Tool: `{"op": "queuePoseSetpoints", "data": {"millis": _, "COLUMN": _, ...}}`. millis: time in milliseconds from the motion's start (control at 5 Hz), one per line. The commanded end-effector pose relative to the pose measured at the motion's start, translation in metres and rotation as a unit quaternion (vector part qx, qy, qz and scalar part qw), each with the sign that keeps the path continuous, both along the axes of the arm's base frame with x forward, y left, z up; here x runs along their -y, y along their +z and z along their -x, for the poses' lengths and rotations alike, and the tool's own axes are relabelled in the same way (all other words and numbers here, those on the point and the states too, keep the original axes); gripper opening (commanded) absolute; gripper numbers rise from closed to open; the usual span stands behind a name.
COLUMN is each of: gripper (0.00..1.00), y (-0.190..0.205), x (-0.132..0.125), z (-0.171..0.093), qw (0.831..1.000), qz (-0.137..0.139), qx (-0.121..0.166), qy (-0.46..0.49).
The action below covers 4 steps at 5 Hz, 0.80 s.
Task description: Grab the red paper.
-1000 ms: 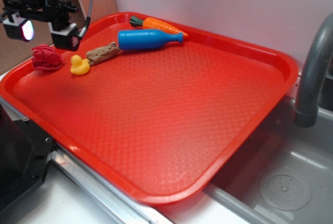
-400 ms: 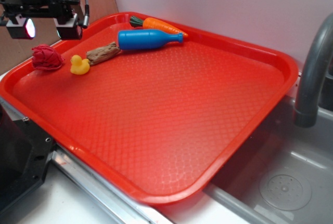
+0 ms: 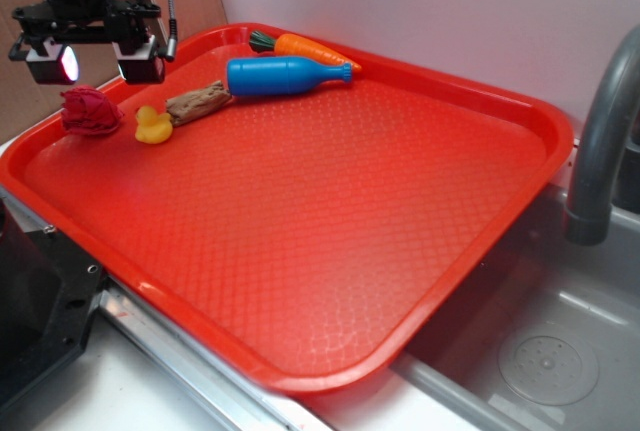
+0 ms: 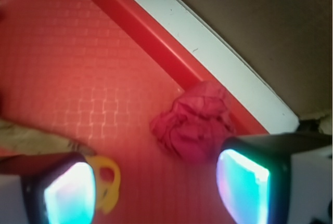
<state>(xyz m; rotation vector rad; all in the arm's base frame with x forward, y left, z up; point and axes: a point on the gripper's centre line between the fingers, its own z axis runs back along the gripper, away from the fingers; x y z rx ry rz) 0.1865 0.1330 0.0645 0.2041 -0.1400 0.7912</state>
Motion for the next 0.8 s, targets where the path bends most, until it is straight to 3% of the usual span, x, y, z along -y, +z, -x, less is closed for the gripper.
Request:
{"op": "queuePoseSetpoints", "data": {"millis": 0, "gripper": 1.00, "y": 0.011, "x": -0.025, "z": 0.024, "qw": 0.998, "qz": -0.019, "qx": 0.030, "qy": -0.042}}
{"op": "queuePoseSetpoints", "data": {"millis": 200, "gripper": 1.00, "y": 0.009, "x": -0.023, "z": 0.022, "qw": 0.998, "qz": -0.019, "qx": 0.029, "qy": -0.054}}
{"op": "queuePoseSetpoints", "data": {"millis": 600, "gripper": 1.00, "y": -0.020, "x": -0.029, "z": 0.024, "qw": 0.996, "qz": -0.044, "qx": -0.009, "qy": -0.082}}
